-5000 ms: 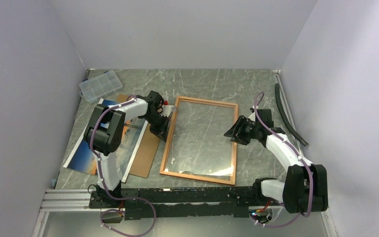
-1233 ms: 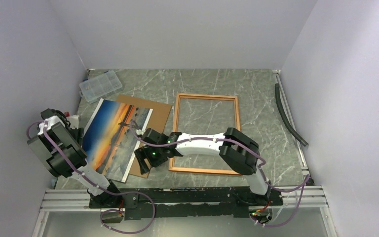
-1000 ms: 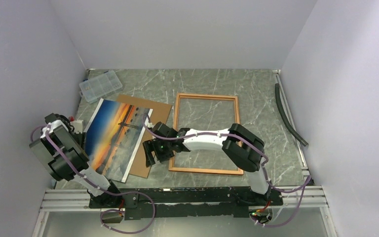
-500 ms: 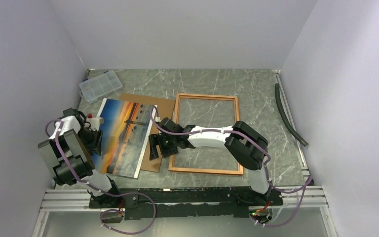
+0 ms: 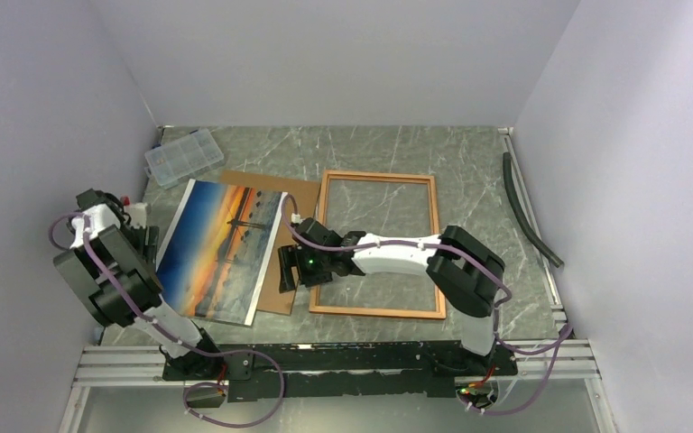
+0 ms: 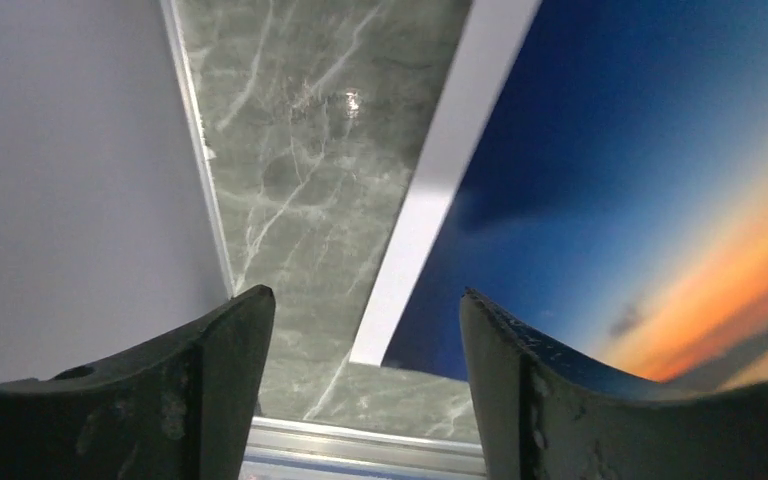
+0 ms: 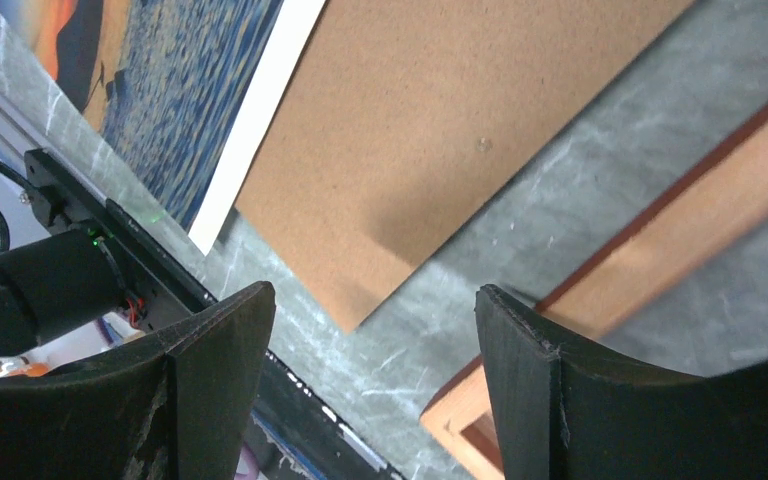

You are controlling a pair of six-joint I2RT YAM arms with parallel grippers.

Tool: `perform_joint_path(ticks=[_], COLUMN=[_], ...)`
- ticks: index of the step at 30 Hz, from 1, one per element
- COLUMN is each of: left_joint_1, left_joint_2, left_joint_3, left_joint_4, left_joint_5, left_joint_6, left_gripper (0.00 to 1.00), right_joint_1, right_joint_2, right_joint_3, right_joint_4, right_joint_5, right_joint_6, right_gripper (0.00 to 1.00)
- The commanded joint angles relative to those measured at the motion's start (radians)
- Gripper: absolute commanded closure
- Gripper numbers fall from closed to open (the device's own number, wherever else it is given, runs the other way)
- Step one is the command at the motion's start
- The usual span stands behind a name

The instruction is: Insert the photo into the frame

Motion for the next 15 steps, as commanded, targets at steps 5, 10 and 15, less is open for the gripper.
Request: perform_joint_path(ticks=[5, 10, 15], left_joint_1=[0.017, 0.017, 0.01], left_joint_2=[0.048, 0.029, -0.036], left_joint_3=[-0.11, -0.185, -0.266], left_joint_4=[0.141, 0.137, 0.111], left_joint_5=[-0.097, -0.07, -0.018], left_joint_6=[-0.045, -0.04, -0.022], left_gripper=[0.25, 0.3, 0.38], right_joint_1=[0.036, 0.037, 0.038], right_joint_2=[-0.091, -0.084, -0.119], right_joint_3=[-0.04, -0.081, -0.132], right_joint_4=[-0.003, 0.087, 0.142], right_joint_5=[0.031, -0.055, -0.081], right_joint_6=[0.04, 0.09, 0.158], right_gripper=[0.22, 0.22, 0.22])
